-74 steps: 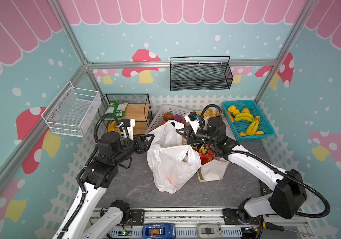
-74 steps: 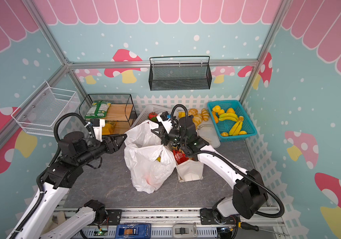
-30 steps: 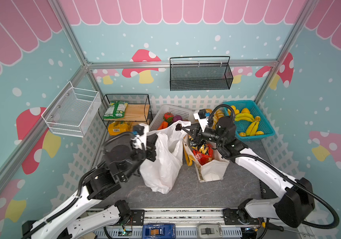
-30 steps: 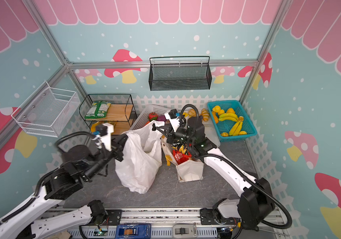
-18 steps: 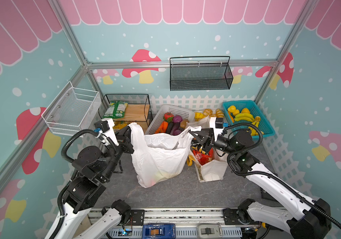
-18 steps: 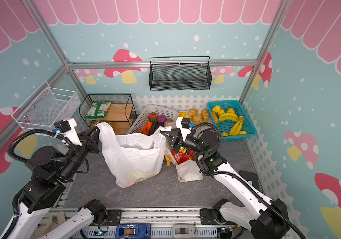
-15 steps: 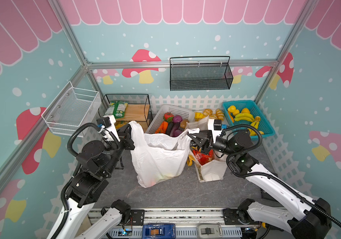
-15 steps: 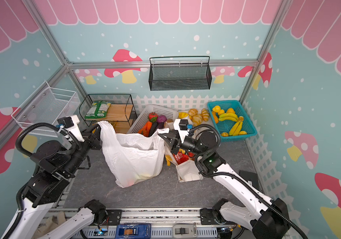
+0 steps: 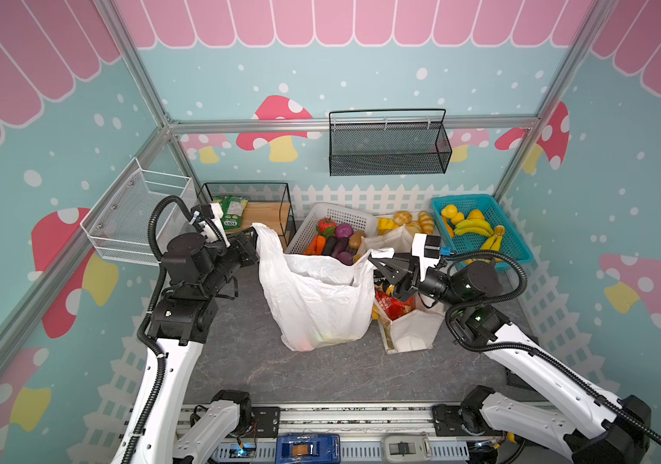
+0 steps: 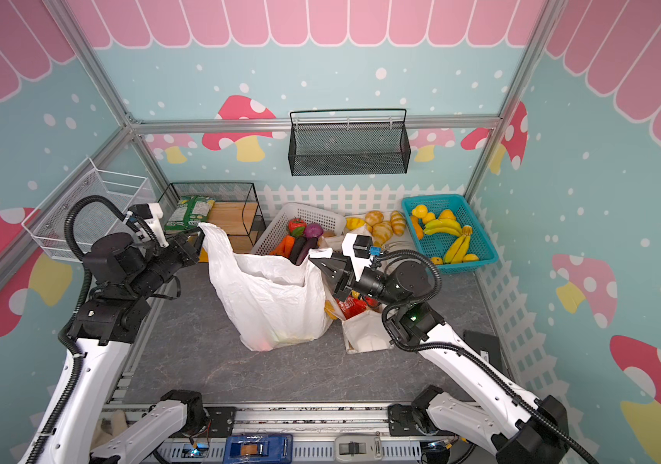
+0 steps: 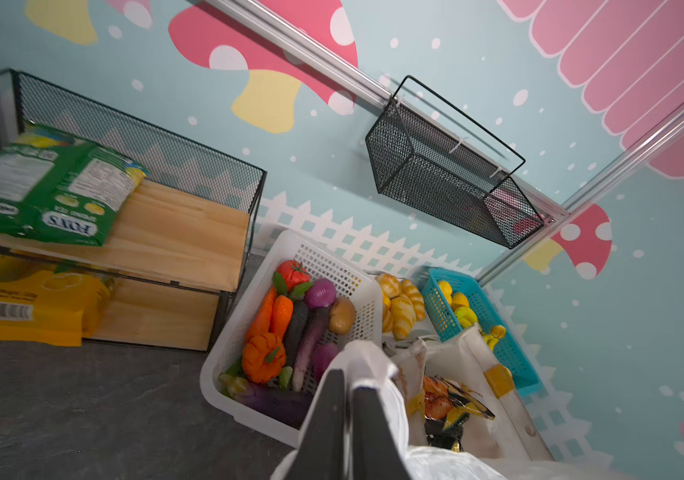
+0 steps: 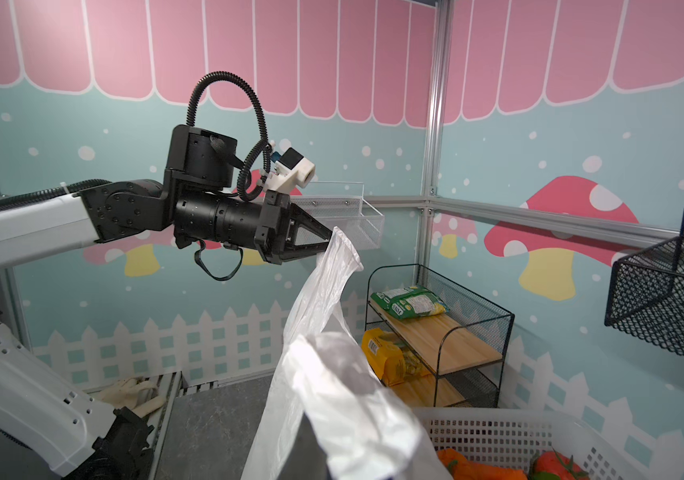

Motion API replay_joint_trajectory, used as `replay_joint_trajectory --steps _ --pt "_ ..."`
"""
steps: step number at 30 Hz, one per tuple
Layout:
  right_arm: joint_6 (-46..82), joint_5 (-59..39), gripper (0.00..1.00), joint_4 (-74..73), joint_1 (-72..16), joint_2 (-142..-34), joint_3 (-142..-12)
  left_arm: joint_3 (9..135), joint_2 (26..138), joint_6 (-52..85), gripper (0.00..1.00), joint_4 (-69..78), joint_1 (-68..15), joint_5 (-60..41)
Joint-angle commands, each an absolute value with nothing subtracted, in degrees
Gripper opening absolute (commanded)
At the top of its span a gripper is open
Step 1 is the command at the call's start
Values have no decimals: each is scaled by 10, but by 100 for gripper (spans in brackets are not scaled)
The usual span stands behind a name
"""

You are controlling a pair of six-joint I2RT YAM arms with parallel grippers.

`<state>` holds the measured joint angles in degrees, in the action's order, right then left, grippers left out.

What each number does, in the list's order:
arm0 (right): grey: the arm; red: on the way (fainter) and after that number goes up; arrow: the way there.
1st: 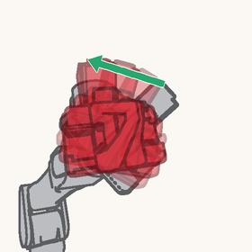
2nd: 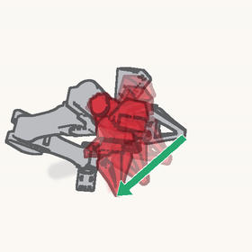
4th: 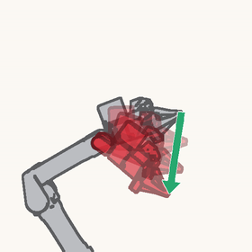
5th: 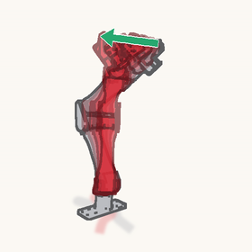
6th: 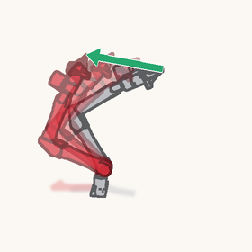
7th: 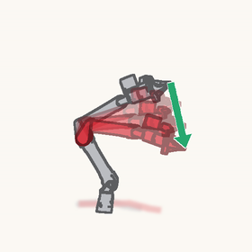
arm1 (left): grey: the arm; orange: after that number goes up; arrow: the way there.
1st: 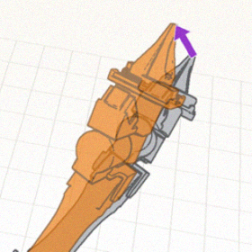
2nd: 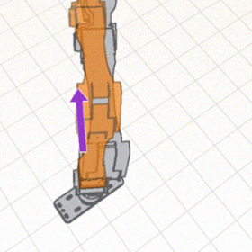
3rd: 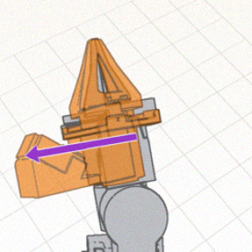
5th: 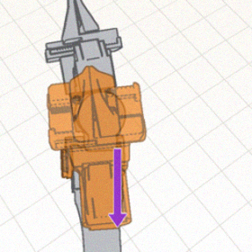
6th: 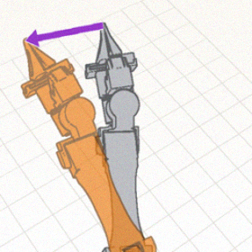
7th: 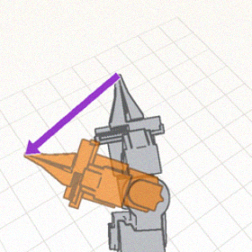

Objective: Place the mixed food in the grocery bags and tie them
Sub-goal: 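Hold both bag handles up with the left and right grippers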

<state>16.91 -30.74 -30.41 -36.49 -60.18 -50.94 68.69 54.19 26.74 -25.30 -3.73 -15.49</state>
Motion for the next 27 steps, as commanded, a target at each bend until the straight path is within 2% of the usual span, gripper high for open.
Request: replay_joint_trajectory --steps 1,5,9,15,21,27 --pt "156 -247 3 -277 -368 -615 -505 679 540 264 31 -278 -31 -195" --pt "161 -202 3 -245 -369 -630 -518 681 511 228 50 -311 -29 -170" --pt "169 -193 3 -235 -368 -643 -524 682 470 201 61 -319 -29 -157" --pt "161 -183 3 -226 -368 -653 -535 683 429 187 69 -305 -30 -207" --pt "147 -189 3 -217 -368 -663 -550 673 435 171 74 -249 -30 -310" --pt "138 -193 3 -216 -368 -668 -552 686 491 93 85 -265 -30 -302"
